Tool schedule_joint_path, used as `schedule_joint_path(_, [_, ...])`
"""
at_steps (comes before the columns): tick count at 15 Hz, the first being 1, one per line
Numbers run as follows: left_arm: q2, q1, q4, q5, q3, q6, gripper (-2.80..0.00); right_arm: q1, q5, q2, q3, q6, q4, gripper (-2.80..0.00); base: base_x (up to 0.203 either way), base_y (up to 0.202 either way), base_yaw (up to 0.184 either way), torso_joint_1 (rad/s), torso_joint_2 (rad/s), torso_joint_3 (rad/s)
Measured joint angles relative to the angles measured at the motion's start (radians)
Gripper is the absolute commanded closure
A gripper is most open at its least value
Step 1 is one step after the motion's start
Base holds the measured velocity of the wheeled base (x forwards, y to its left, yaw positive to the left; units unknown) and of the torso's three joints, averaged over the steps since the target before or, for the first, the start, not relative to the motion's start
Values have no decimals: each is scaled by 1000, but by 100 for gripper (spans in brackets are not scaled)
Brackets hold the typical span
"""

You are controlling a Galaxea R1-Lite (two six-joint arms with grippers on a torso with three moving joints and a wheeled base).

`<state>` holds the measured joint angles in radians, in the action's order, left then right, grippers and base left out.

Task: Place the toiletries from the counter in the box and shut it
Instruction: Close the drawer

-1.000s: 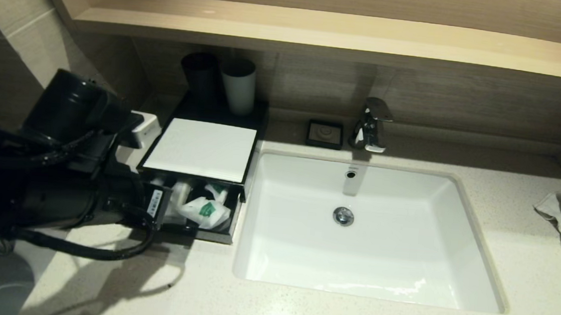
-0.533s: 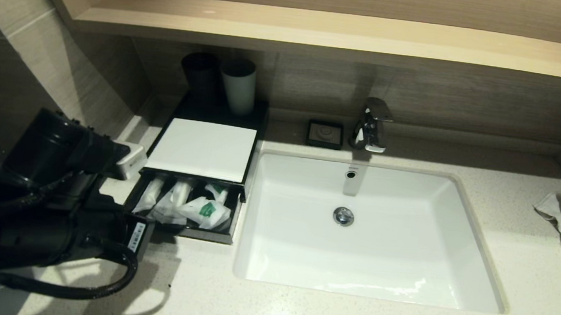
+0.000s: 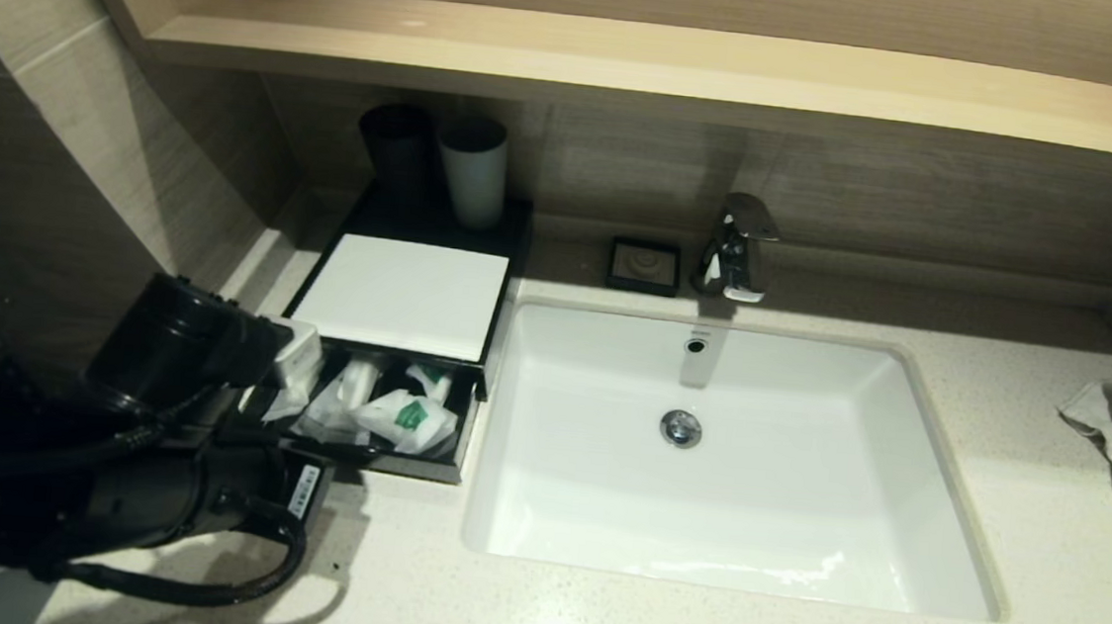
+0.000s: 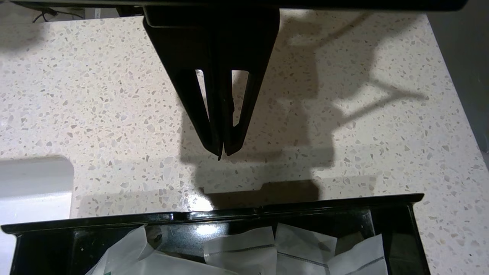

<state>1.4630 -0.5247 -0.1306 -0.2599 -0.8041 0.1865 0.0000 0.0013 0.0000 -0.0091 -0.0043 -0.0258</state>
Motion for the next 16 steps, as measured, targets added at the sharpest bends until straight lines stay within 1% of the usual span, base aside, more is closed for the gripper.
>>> schedule_joint_path(14, [81,2,2,2,-4,15,0,0,-1,0,0,0,0,0,0,0,0,0,0,0])
schedule_joint_path(16, [87,1,15,2,-6,17,0,0,-1,0,0,0,0,0,0,0,0,0,0,0])
